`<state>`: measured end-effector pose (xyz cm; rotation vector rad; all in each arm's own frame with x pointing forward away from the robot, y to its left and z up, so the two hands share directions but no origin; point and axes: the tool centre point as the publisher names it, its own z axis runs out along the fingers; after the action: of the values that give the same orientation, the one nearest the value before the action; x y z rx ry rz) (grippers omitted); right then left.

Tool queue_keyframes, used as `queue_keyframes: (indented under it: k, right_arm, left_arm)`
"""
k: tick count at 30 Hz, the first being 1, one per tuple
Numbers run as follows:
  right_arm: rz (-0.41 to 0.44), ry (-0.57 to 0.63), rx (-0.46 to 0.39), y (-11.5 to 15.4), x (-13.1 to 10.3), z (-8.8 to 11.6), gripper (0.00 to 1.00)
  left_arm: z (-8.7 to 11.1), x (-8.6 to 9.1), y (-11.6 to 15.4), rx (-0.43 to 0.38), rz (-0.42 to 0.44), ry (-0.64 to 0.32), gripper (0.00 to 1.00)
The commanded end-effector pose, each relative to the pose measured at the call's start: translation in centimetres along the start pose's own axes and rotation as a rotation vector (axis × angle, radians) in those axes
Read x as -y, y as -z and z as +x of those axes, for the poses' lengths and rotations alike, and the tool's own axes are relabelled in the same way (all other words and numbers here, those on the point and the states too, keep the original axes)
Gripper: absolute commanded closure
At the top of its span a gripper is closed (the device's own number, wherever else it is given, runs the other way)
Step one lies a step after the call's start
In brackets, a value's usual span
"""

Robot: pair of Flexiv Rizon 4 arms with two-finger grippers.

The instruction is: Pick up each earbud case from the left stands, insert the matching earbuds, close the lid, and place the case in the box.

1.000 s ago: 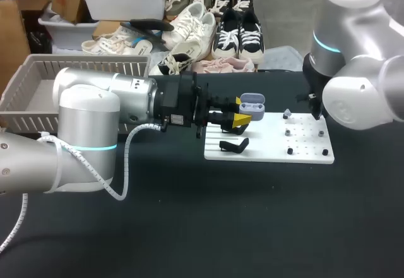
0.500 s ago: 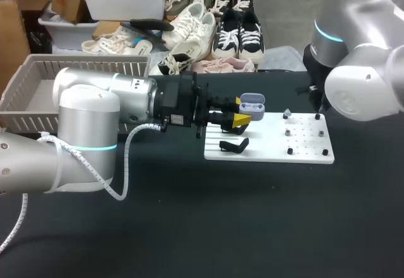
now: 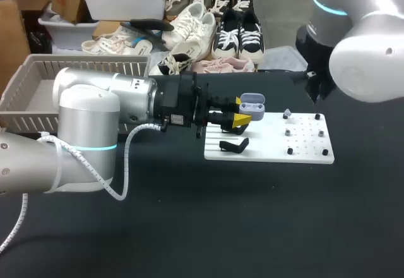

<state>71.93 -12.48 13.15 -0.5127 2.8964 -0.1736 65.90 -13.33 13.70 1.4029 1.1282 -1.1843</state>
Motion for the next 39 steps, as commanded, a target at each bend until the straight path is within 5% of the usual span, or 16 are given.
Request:
queue_keyframes:
  k: [1,14,33,35,39]
  right_arm:
    - [0.034,0.009,0.010,3.0,-1.2,2.8,1.00]
    - [0.022,0.059,0.007,6.3,-4.5,5.2,1.00]
    - [0.022,0.059,0.007,6.3,-4.5,5.2,1.00]
    - [0.001,-0.031,0.009,6.5,-4.8,4.6,1.00]
    - [0.117,-0.207,-0.044,6.0,-4.7,4.4,1.00]
  left_arm:
    - [0.0,-0.1,0.0,0.000,0.002,0.000,1.00]
    - [0.0,-0.1,0.0,0.000,0.002,0.000,1.00]
    - [0.0,-0.1,0.0,0.000,0.002,0.000,1.00]
    - [0.0,-0.1,0.0,0.000,0.002,0.000,1.00]
    - [0.0,-0.1,0.0,0.000,0.002,0.000,1.00]
